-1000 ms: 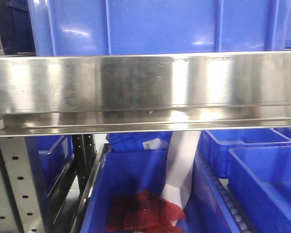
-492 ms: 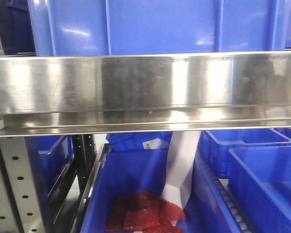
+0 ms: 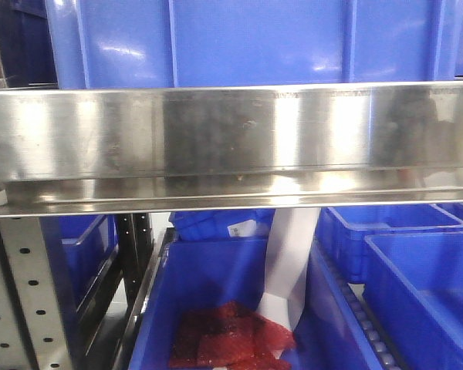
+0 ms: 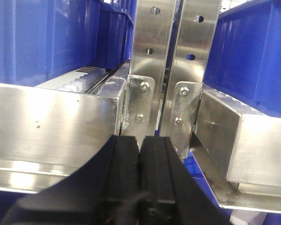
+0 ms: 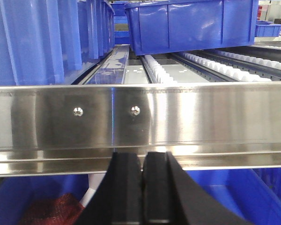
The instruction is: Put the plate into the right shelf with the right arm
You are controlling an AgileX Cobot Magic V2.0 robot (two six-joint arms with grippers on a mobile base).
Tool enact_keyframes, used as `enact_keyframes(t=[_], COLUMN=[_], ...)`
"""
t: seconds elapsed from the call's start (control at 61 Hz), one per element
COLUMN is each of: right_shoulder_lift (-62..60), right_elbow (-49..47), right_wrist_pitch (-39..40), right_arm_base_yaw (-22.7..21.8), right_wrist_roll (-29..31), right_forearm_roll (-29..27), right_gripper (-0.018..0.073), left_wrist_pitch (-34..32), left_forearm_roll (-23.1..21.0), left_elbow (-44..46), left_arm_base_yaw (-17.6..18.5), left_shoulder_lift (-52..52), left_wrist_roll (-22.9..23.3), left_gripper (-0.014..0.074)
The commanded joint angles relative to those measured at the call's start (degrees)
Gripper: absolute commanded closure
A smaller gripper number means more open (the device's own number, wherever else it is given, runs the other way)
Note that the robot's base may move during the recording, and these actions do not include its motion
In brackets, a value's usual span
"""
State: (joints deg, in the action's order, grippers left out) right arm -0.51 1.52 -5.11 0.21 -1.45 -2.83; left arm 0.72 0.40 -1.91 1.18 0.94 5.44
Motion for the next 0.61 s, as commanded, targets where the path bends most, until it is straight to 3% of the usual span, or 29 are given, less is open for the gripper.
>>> enact_keyframes(t=[0.0,0.59], right_shoulder_lift=[-0.9,-0.9], right_elbow=[-0.3,-0.3], right_wrist_pitch=[4.3,4.3], right_arm_base_yaw=[-0.4,-0.4], right_wrist_roll=[0.5,0.5], right_forearm_roll=[-0.1,-0.1], right_gripper=[0.0505,0.0505], left_wrist_pitch=[-5.1,-5.1], left_forearm_roll=[0.0,0.0], left_elbow=[-0.5,-0.5], left_arm_base_yaw=[0.2,0.2], left_shoulder_lift=[0.7,0.7], left_wrist_roll=[0.3,0.3], left_gripper=[0.0643,0.0643])
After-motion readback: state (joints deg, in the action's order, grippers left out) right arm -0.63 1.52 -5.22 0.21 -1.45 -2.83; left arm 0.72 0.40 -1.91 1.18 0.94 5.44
